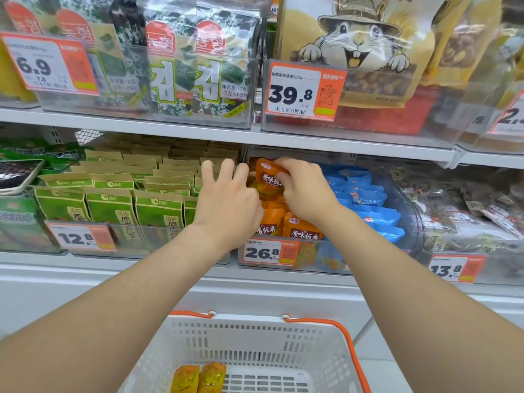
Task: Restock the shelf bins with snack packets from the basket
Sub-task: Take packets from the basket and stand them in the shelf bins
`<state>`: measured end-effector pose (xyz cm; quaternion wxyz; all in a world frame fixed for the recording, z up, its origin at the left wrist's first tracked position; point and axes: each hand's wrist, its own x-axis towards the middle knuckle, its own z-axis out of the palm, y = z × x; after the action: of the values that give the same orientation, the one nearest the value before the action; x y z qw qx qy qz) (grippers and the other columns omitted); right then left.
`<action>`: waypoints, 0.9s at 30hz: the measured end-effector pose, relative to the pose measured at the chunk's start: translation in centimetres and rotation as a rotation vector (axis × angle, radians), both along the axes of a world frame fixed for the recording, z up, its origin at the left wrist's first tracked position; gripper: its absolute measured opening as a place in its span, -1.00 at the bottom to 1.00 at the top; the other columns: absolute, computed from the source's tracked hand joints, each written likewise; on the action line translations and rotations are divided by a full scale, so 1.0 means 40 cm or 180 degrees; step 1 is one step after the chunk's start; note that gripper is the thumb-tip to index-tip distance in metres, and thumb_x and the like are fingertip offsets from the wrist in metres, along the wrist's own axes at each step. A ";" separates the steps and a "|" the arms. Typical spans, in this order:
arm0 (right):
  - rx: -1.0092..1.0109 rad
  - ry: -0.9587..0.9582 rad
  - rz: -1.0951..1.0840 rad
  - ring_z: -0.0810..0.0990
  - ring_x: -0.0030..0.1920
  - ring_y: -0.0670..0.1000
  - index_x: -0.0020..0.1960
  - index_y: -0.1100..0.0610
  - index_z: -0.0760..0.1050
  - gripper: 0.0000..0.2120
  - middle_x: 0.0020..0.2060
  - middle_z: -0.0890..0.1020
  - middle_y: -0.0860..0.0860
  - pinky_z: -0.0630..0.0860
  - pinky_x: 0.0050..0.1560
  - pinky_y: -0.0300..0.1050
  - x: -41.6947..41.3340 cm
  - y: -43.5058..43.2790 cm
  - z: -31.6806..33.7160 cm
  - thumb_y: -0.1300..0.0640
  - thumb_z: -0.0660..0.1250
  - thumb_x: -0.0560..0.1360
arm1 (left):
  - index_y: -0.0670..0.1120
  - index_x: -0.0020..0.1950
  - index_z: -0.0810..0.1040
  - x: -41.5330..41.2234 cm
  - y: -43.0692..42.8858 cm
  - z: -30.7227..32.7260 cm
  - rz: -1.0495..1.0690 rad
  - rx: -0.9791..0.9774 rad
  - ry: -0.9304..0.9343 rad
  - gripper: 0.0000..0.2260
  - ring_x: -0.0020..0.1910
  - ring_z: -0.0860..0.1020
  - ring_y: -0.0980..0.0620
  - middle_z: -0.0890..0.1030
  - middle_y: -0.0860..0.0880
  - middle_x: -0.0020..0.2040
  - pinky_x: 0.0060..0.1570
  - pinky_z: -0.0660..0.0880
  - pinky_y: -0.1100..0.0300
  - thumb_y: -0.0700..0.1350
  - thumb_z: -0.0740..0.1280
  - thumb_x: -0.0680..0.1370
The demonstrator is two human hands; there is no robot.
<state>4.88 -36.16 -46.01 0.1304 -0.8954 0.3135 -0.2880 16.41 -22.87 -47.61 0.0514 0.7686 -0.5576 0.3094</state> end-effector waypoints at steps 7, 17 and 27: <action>-0.0239 0.1155 0.0026 0.52 0.34 0.19 0.47 -0.01 0.51 -0.58 0.32 0.59 0.10 0.50 0.34 0.17 0.088 -0.030 0.018 0.17 0.35 0.62 | 0.02 -0.10 0.71 0.012 -0.020 0.006 0.0185 -0.0097 0.0353 -0.74 0.18 0.36 -0.18 0.46 -0.05 0.15 0.22 0.28 -0.22 0.06 0.26 0.59; -0.0379 0.2184 -0.0254 0.45 0.30 0.19 0.37 -0.06 0.53 -0.68 0.21 0.54 0.05 0.24 0.37 0.25 0.127 -0.069 0.018 0.01 0.34 0.62 | 0.16 0.19 0.70 0.026 -0.065 0.032 0.0299 0.0279 0.0731 -0.77 0.40 0.32 -0.24 0.46 -0.09 0.37 0.33 0.26 -0.32 0.20 0.37 0.62; 0.0064 0.1207 -0.0102 0.48 0.28 0.09 0.16 -0.20 0.58 -0.76 0.02 0.56 -0.11 0.22 0.41 0.13 0.052 -0.064 0.035 0.11 0.26 0.68 | 0.10 0.23 0.68 0.012 -0.082 0.038 0.0281 0.0233 0.0447 -0.81 0.36 0.41 -0.19 0.52 -0.06 0.31 0.29 0.28 -0.22 -0.05 0.39 0.64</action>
<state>6.95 -38.70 -44.62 0.0733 -0.9272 0.3495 -0.1130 16.87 -26.14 -46.08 0.0486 0.8136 -0.5292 0.2361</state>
